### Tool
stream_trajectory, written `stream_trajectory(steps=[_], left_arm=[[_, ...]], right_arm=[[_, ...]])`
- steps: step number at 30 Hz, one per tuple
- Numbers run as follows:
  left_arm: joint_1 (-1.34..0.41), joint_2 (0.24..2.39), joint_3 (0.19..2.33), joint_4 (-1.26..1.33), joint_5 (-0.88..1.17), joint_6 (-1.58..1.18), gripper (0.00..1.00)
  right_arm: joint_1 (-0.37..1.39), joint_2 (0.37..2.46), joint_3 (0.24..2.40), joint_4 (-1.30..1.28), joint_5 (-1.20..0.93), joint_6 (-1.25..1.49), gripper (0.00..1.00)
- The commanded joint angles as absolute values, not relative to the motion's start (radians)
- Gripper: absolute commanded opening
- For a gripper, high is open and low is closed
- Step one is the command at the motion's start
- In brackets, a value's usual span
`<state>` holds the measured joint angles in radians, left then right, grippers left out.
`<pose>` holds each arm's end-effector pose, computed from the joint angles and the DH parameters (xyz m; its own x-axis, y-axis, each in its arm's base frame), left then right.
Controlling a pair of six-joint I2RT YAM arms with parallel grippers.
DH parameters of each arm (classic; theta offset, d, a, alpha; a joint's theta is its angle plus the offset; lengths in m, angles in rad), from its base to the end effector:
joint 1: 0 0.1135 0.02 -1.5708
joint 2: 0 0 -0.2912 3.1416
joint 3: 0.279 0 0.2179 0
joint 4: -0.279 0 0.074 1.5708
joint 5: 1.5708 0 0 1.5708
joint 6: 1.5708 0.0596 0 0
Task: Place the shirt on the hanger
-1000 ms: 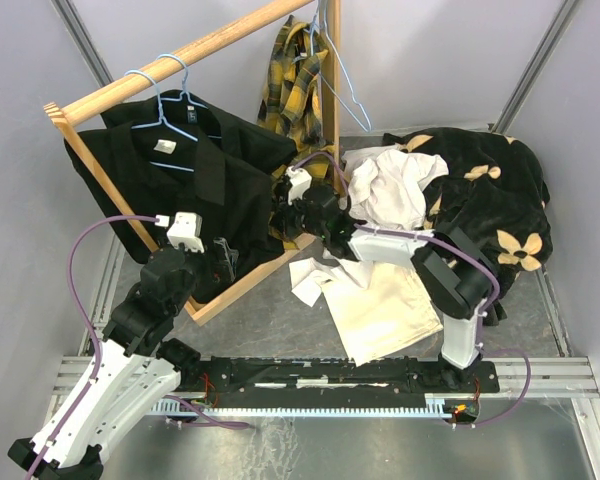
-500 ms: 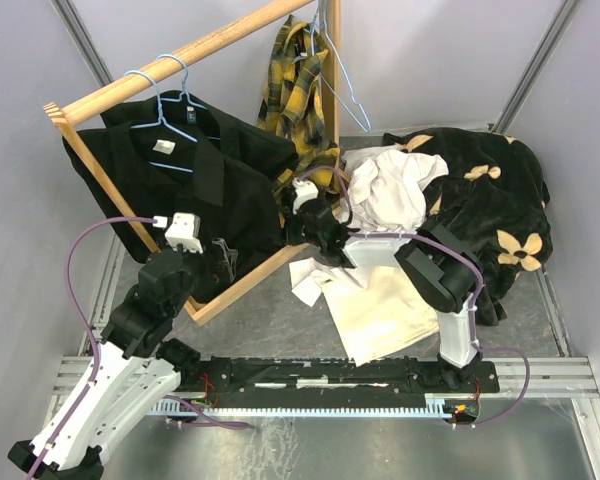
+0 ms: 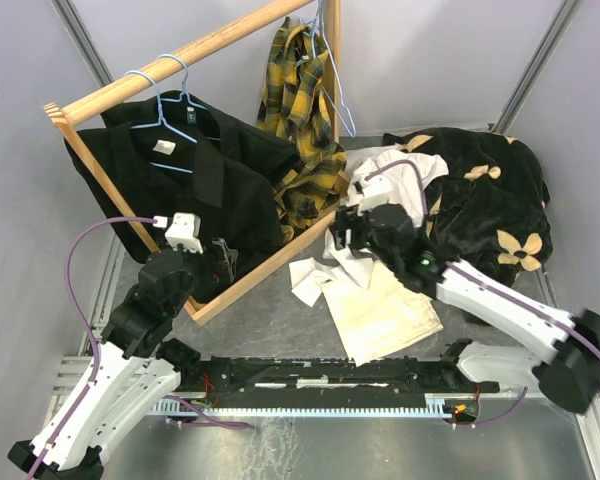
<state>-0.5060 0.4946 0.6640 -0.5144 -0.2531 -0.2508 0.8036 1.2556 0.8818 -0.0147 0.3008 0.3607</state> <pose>0.0807 -0.0277 0.3017 -0.3519 -0.0797 -0.9327 0.1815 0.9717 -0.1515 0.1986 0.1805 0.3201 -0.4215 0.0485 -0.9055 -0.3724 0.9012 0.2216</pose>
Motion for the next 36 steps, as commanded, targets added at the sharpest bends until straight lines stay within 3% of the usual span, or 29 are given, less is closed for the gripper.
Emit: stream_trajectory(steps=[1, 7, 14, 20, 36], left_arm=[[-0.506, 0.496, 0.664, -0.465, -0.241, -0.265, 1.00], [-0.506, 0.495, 0.667, -0.470, -0.248, -0.268, 1.00], [-0.506, 0.484, 0.666, -0.474, -0.256, -0.272, 1.00], [-0.506, 0.479, 0.666, -0.475, -0.256, -0.273, 1.00], [-0.505, 0.475, 0.664, -0.474, -0.260, -0.272, 1.00]], right_arm=[[0.802, 1.071, 0.950, -0.272, 0.336, 0.294, 0.76], [0.803, 1.116, 1.328, -0.392, 0.175, 0.279, 0.70], [0.793, 1.384, 1.786, -0.509, 0.238, 0.248, 0.71], [0.718, 1.588, 2.087, -0.597, 0.164, 0.314, 0.71], [0.609, 1.875, 2.323, -0.639, 0.088, 0.287, 0.65]])
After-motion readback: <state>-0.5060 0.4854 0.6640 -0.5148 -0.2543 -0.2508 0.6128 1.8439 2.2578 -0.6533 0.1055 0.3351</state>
